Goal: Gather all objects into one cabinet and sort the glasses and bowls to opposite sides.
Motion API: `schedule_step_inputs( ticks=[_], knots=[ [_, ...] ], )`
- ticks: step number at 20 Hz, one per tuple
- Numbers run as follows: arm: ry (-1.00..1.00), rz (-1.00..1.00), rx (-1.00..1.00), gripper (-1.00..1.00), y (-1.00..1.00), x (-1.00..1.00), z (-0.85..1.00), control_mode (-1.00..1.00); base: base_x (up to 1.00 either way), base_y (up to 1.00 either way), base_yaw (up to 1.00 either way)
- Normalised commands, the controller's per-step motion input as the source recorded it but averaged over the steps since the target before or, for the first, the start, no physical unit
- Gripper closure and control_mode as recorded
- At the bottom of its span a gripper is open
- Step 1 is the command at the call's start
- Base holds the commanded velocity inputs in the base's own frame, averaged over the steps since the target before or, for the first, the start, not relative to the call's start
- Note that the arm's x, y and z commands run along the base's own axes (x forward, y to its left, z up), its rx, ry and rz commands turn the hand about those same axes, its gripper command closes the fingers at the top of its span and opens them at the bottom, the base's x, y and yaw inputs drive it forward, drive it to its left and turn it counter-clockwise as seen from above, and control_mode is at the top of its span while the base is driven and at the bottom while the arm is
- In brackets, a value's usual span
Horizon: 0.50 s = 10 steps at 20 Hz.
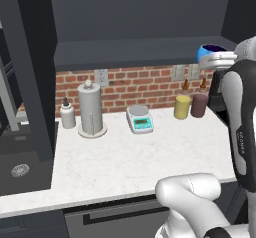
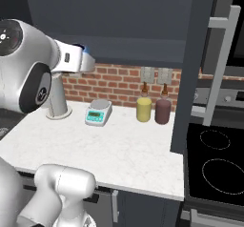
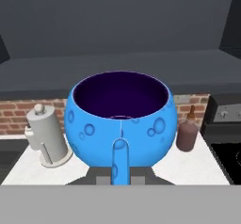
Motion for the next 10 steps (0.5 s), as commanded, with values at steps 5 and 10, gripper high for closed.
schedule_step_inputs(
  ticks=[5,10],
  knots=[
    [0.05,0.0,0.0,1.0,0.18,-0.94,0.0,-1.0,0.0,0.0,0.0],
    [0.16,0.01,0.0,1.0,0.31,-0.39,0.0,-1.0,0.0,0.0,0.0]
  ],
)
